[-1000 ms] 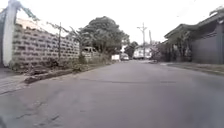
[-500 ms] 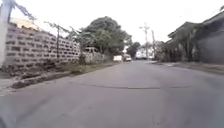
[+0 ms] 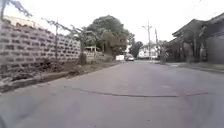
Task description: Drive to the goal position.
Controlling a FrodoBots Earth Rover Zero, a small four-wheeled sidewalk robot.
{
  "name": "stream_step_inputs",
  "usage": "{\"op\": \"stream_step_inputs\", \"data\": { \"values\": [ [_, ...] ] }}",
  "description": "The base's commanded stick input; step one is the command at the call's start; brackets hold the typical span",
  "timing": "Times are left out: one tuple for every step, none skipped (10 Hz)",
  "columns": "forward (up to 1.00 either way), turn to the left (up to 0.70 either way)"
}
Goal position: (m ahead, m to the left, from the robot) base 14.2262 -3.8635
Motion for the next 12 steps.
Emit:
{"op": "stream_step_inputs", "data": {
  "values": [
    [1.0, 0.07],
    [1.0, 0.07],
    [1.0, 0.07],
    [1.0, 0.07],
    [1.0, 0.07],
    [1.0, -0.07],
    [1.0, -0.33],
    [1.0, -0.33],
    [1.0, -0.33],
    [1.0, -0.33],
    [1.0, -0.33],
    [1.0, -0.33]
  ]
}}
